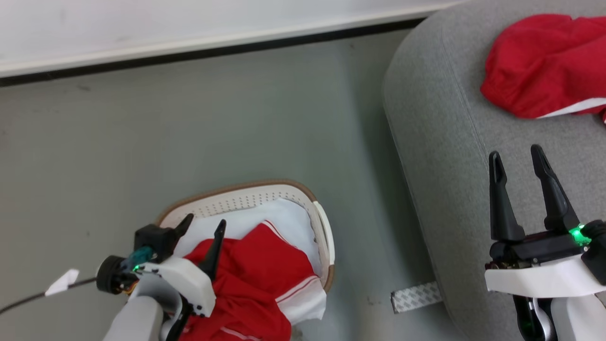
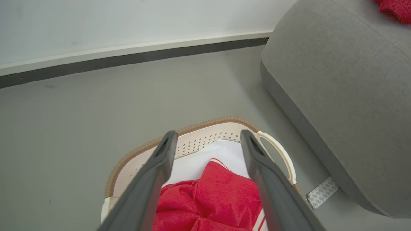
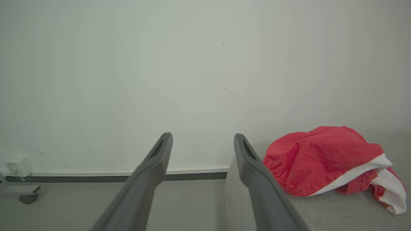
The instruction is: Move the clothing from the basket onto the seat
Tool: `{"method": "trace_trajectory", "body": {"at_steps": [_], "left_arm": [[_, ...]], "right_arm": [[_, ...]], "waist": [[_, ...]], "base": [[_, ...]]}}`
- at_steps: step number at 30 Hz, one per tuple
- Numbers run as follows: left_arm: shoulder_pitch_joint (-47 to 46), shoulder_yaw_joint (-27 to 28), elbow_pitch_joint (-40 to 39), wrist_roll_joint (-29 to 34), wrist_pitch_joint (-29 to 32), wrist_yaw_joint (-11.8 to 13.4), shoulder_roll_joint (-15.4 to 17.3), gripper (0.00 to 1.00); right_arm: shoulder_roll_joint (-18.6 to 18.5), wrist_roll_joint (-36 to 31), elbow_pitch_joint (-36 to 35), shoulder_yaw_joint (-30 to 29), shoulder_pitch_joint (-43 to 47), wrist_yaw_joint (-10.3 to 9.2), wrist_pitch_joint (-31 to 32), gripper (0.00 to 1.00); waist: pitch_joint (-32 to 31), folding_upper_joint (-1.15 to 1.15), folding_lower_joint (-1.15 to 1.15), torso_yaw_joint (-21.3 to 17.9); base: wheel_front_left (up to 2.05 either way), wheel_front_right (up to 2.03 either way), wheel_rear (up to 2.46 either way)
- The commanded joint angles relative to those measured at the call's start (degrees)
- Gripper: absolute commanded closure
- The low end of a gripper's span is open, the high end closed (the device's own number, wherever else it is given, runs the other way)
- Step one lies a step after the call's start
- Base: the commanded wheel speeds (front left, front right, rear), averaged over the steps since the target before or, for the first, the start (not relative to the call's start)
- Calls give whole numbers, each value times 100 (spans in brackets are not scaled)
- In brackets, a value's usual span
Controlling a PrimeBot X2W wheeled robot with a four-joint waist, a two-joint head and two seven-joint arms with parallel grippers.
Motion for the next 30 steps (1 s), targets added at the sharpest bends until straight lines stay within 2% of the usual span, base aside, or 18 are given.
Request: {"method": "trace_trajectory", "body": {"at_steps": [1,10,15,22,30], "left_arm": [[-120,-48,89,25,34,11,76,0],[-1063,-1206,1594,182,574,11,572,0],[-1366,-1576,2242,252,659,11,722,0],[-1894,-2118,2977,492,968,10,986,0],[-2339,-2805,3443,497,1215,10,1186,0]], "right_arm": [[32,7,-42,-13,-101,-13,0,0],[202,103,-174,111,-482,-13,0,0],[224,294,-244,162,-550,-13,0,0],[226,572,-382,239,-666,-13,0,0],[224,849,-461,329,-732,-13,0,0]], "waist": [[237,0,-1,-165],[966,0,-1,-632],[1279,0,-1,-874],[1828,0,-1,-1154],[2322,0,-1,-1436]], "base": [[0,0,0],[0,0,0],[0,0,0],[0,0,0],[0,0,0]]}}
